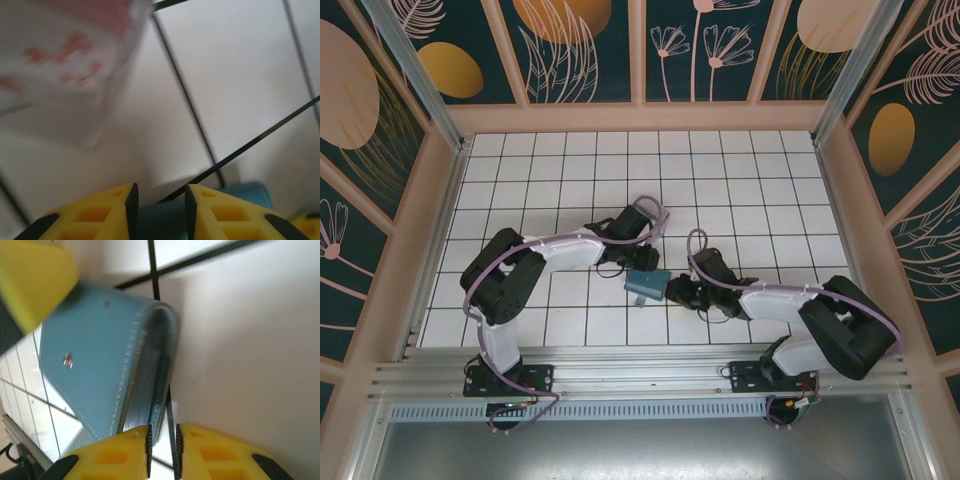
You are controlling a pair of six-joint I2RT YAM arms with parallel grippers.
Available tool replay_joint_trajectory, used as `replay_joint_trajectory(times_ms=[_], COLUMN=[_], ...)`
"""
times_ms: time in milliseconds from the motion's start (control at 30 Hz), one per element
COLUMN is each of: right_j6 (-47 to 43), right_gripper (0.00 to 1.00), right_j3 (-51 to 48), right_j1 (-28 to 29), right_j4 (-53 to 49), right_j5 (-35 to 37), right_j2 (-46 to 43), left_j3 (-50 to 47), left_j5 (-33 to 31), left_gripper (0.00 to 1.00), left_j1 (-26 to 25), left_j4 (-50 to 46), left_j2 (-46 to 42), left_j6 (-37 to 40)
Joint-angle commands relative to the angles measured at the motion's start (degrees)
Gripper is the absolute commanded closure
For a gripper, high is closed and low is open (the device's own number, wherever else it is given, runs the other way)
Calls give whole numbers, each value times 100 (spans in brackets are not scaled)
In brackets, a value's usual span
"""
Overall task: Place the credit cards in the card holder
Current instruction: Rotate the card holder at the bottom-center of the table.
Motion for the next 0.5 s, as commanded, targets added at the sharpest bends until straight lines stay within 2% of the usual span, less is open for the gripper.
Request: replay_joint_trajectory(times_ms=[0,100,267,467], right_j6=[-510,-637,-1009,-1465], right_gripper=[76,76,76,77], right_j3=[754,1239,2058,3027], right_j1=[-90,-42,-19,-106], right_j4=[360,522,344,-39], right_j5=[-316,-651,-635,-812], right_j2=[572,1142,1855,2349], left_j3=[-437,-826,-1496,-2129], left_j5=[-426,-530,-745,-507], left_gripper=[66,67,68,69], left_j1=[17,102,197,224], left_j4=[-398,-352,-339,-106], left_j2=[-404,-751,-1353,-1706], left_j6=[-471,-721,-1046,-1427])
